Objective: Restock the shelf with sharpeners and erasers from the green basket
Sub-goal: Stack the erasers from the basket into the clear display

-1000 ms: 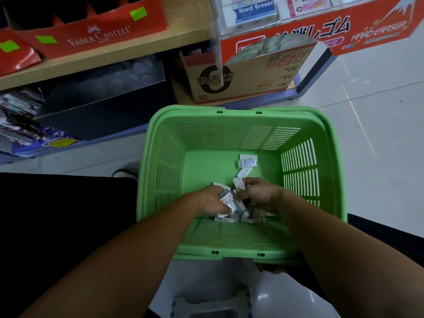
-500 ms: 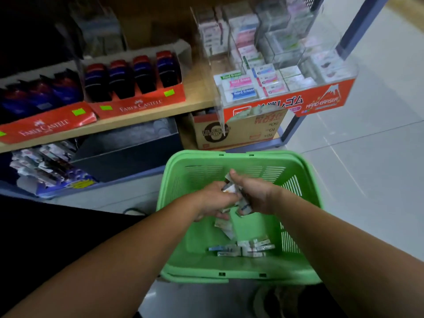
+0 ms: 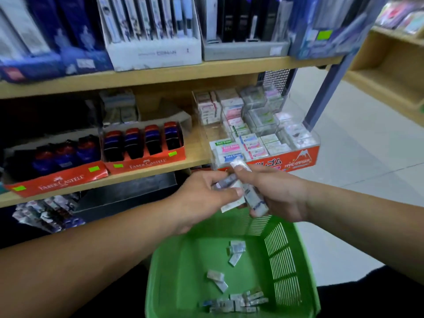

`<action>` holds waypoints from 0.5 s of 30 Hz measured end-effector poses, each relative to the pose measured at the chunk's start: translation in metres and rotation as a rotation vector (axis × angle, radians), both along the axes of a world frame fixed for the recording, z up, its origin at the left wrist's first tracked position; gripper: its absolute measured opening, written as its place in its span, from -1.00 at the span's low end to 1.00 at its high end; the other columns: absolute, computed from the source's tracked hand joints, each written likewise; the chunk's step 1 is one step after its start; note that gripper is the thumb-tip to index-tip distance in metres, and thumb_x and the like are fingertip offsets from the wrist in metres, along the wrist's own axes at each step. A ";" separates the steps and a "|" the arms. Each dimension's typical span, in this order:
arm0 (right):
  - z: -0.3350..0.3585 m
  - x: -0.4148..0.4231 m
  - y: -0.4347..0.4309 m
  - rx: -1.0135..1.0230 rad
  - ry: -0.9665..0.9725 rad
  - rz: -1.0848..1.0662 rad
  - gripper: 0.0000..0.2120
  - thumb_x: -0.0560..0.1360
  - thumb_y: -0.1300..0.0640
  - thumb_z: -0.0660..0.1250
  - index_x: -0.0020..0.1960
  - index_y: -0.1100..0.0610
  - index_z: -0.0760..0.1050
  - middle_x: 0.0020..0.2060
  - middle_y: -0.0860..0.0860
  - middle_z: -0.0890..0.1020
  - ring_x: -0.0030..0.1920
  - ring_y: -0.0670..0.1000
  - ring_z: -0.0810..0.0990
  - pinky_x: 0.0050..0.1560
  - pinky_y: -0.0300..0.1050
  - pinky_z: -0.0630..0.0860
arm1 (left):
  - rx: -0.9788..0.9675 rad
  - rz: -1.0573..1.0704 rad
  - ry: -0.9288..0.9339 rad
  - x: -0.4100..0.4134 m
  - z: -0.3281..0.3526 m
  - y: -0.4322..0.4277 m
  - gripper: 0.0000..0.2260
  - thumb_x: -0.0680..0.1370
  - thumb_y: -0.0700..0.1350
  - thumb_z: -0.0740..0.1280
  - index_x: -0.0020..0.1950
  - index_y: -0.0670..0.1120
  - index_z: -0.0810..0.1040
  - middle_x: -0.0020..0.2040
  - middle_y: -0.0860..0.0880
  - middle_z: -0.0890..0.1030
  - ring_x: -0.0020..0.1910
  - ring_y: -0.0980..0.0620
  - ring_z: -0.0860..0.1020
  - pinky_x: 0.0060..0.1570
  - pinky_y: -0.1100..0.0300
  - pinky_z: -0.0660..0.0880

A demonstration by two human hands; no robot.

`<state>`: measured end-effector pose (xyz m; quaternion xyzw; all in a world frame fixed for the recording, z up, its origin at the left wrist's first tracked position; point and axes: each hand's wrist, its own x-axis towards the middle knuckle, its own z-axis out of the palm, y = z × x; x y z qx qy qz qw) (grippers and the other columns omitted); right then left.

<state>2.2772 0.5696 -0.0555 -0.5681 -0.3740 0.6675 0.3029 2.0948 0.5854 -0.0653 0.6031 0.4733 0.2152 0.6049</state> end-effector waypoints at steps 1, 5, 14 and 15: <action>0.004 0.001 0.001 0.017 0.026 -0.024 -0.66 0.66 -0.12 0.30 0.25 0.09 0.64 -0.15 0.06 0.66 -0.31 -0.03 0.55 -0.38 -0.16 0.44 | 0.021 0.027 -0.038 0.001 0.006 -0.001 -0.75 0.55 -0.08 0.52 0.23 0.02 0.69 0.08 0.08 0.75 0.12 0.07 0.68 0.22 0.16 0.58; 0.012 0.006 0.008 0.080 0.140 -0.098 -0.66 0.67 -0.08 0.32 0.29 0.13 0.62 -0.02 0.14 0.65 -0.22 0.06 0.60 -0.34 -0.11 0.50 | 0.043 0.173 -0.137 0.009 0.017 0.005 -0.62 0.48 -0.08 0.58 0.28 0.04 0.67 0.10 0.12 0.74 0.11 0.10 0.69 0.23 0.13 0.59; 0.025 0.025 0.020 0.181 0.181 -0.225 -0.74 0.61 0.02 0.41 0.20 0.15 0.68 -0.02 0.20 0.70 -0.16 0.10 0.60 -0.37 -0.09 0.48 | 0.119 0.298 -0.223 0.043 0.025 0.026 -0.47 0.45 -0.11 0.60 0.41 0.01 0.59 0.19 0.10 0.71 0.12 0.15 0.69 0.21 0.18 0.60; 0.027 0.026 0.021 0.189 0.179 -0.232 -0.75 0.61 0.02 0.41 0.19 0.15 0.68 0.00 0.22 0.70 -0.16 0.11 0.61 -0.38 -0.09 0.48 | 0.110 0.290 -0.219 0.046 0.026 0.028 -0.44 0.45 -0.11 0.60 0.44 0.00 0.56 0.21 0.09 0.71 0.12 0.13 0.69 0.21 0.17 0.60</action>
